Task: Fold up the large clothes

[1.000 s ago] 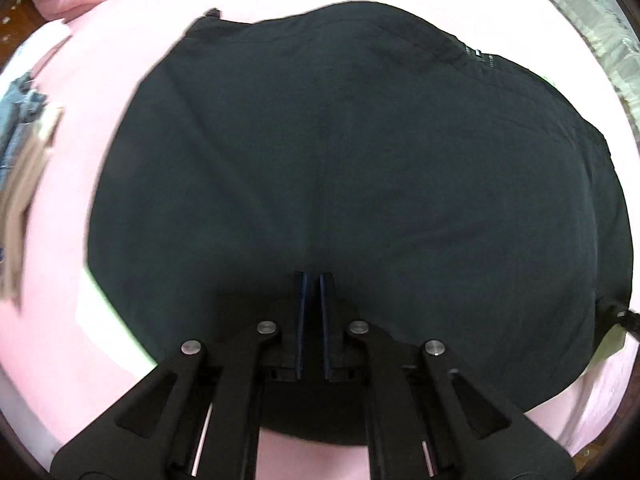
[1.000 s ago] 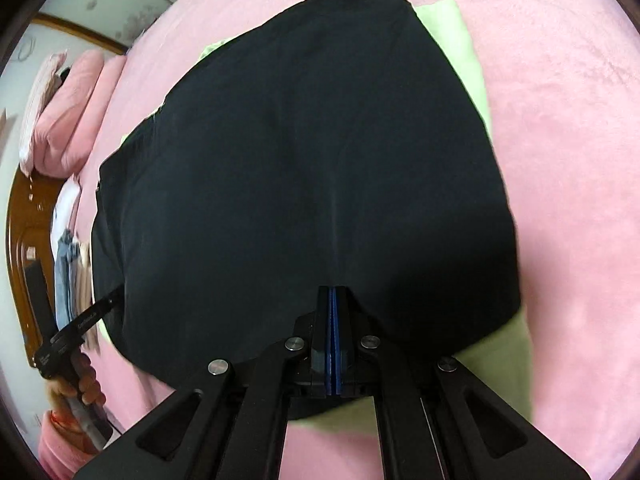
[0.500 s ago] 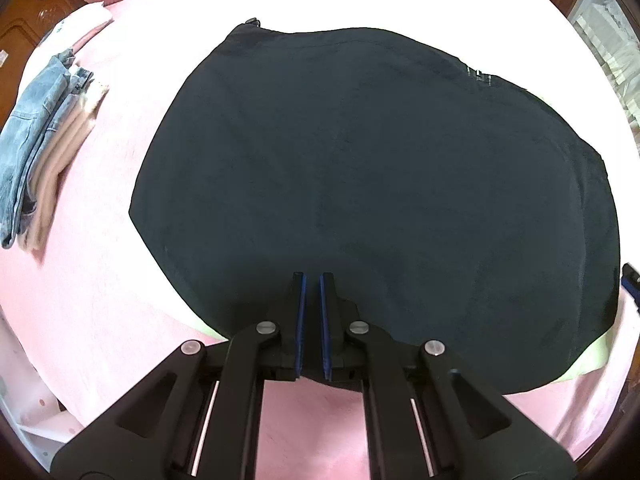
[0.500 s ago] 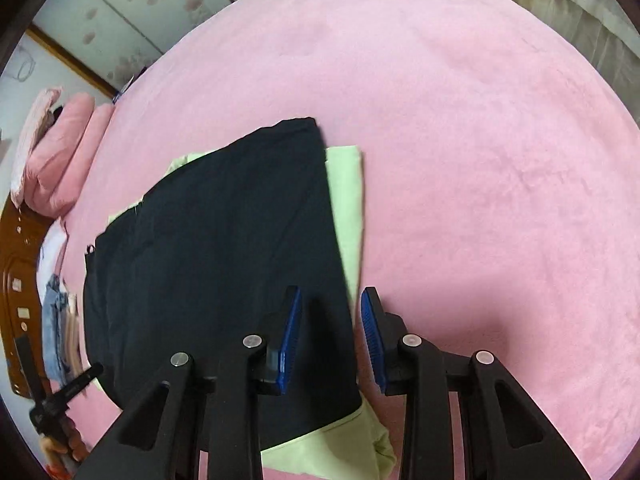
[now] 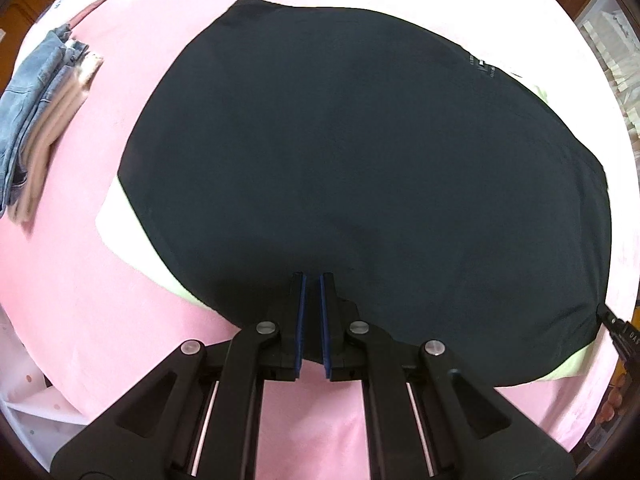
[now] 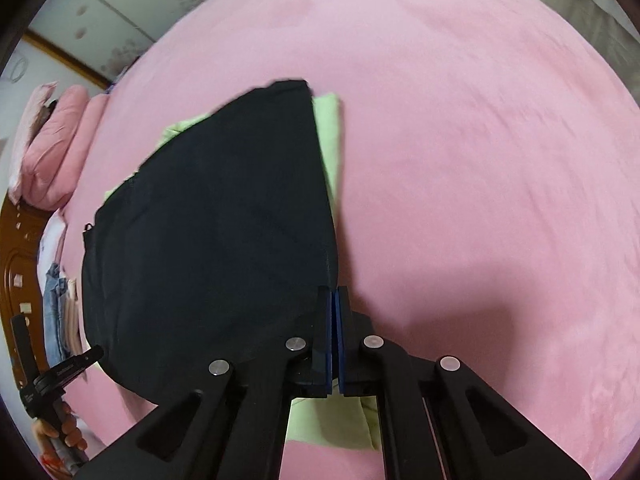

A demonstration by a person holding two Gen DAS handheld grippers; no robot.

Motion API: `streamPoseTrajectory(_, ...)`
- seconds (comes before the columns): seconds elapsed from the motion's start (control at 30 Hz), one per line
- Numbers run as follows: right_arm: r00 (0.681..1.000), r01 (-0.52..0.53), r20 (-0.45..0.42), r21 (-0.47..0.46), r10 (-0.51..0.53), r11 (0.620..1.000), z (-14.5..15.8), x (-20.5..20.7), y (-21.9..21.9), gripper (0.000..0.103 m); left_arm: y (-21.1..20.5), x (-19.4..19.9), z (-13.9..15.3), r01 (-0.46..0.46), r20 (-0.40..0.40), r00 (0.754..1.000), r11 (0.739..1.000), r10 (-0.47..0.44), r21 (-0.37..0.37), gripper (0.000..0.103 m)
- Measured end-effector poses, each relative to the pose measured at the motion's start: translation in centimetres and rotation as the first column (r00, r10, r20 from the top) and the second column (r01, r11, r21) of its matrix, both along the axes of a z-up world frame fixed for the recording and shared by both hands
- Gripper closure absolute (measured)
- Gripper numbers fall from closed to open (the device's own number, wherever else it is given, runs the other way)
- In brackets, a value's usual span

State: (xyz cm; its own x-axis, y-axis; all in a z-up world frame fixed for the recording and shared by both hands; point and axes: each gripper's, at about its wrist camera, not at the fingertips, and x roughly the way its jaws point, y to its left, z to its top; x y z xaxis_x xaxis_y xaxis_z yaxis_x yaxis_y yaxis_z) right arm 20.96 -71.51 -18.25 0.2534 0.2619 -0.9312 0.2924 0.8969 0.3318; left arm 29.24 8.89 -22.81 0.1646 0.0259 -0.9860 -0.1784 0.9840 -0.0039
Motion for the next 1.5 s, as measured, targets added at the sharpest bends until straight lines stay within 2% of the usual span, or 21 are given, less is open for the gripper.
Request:
streamPoseTrajectory(0.1,1.000,0.023,-0.014,0.016,-0.023,1.000,-0.7,-0.5,-0.3,0.102,0.1,-0.3,-0.1,-0.005,-0.005,1.000,1.000,0.005,0.006,0.099)
streamPoseTrajectory(0.13,1.000,0.015,-0.003,-0.008,-0.015,1.000,-0.5,-0.6,-0.1,0.102,0.2,-0.4,-0.2,-0.010,-0.009,1.000,1.000,0.010,0.005,0.099)
streamPoseTrajectory(0.2,1.000,0.010,0.015,-0.047,-0.009,0.999,0.2,-0.6,0.4,0.095,0.5,-0.7,-0.4,-0.020,-0.018,1.000,1.000,0.020,0.009,0.098)
streamPoseTrajectory(0.27,0.996,0.025,0.088,-0.104,-0.016,0.994,2.0,-1.0,1.0,0.087,1.0,-1.3,-0.6,-0.036,-0.032,0.999,0.999,0.037,0.024,0.090)
streamPoseTrajectory(0.33,0.988,0.039,0.155,-0.126,-0.019,0.991,3.7,-1.4,1.5,0.072,1.7,-1.9,-0.8,-0.065,-0.034,0.997,0.997,0.066,0.037,0.063)
streamPoseTrajectory(0.37,0.983,0.043,0.181,-0.130,-0.019,0.991,4.5,-1.4,1.9,0.065,2.2,-2.2,-0.8,-0.086,-0.031,0.996,0.996,0.088,0.039,0.060)
streamPoseTrajectory(0.5,0.975,0.019,0.224,-0.121,0.008,0.992,6.7,0.5,4.5,0.065,4.1,-3.2,-1.0,-0.157,-0.040,0.987,0.988,0.157,0.011,0.060)
streamPoseTrajectory(0.67,0.971,-0.042,0.233,-0.020,0.045,0.999,7.9,4.4,9.8,0.065,6.5,-3.8,-1.6,-0.217,-0.057,0.975,0.976,0.215,-0.031,0.058)
streamPoseTrajectory(0.77,0.975,-0.091,0.206,0.021,0.084,0.996,7.3,6.8,14.1,0.066,7.8,-3.9,-2.2,-0.230,-0.081,0.971,0.969,0.223,-0.088,0.051)
streamPoseTrajectory(0.83,0.977,-0.109,0.183,-0.003,0.108,0.994,6.9,8.3,16.9,0.067,8.5,-3.9,-2.4,-0.238,-0.081,0.970,0.962,0.229,-0.132,0.049)
streamPoseTrajectory(0.9,0.981,-0.120,0.153,-0.002,0.118,0.993,6.2,10.0,19.5,0.073,9.2,-4.0,-2.5,-0.249,-0.084,0.968,0.952,0.238,-0.176,0.047)
streamPoseTrajectory(1.0,0.990,-0.123,0.083,0.072,0.117,0.990,4.5,11.8,23.4,0.082,10.4,-4.1,-2.8,-0.276,-0.090,0.961,0.933,0.262,-0.230,0.043)
streamPoseTrajectory(1.1,0.993,-0.121,0.004,0.150,0.122,0.981,2.2,13.2,26.9,0.089,11.4,-4.4,-2.9,-0.295,-0.112,0.955,0.918,0.275,-0.264,0.042)
streamPoseTrajectory(1.3,0.982,-0.138,-0.122,0.061,0.144,0.989,-1.9,13.7,31.6,0.098,13.4,-4.8,-2.2,-0.316,-0.089,0.949,0.903,0.303,-0.292,0.040)
streamPoseTrajectory(1.37,0.979,-0.140,-0.145,0.035,0.144,0.990,-2.9,14.1,32.4,0.102,13.9,-5.6,-2.1,-0.330,-0.088,0.944,0.888,0.319,-0.319,0.038)
streamPoseTrajectory(1.5,0.965,-0.188,-0.192,-0.026,0.180,0.982,-4.7,15.4,34.6,0.102,15.4,-6.5,-2.2,-0.360,-0.078,0.930,0.852,0.359,-0.379,0.038)
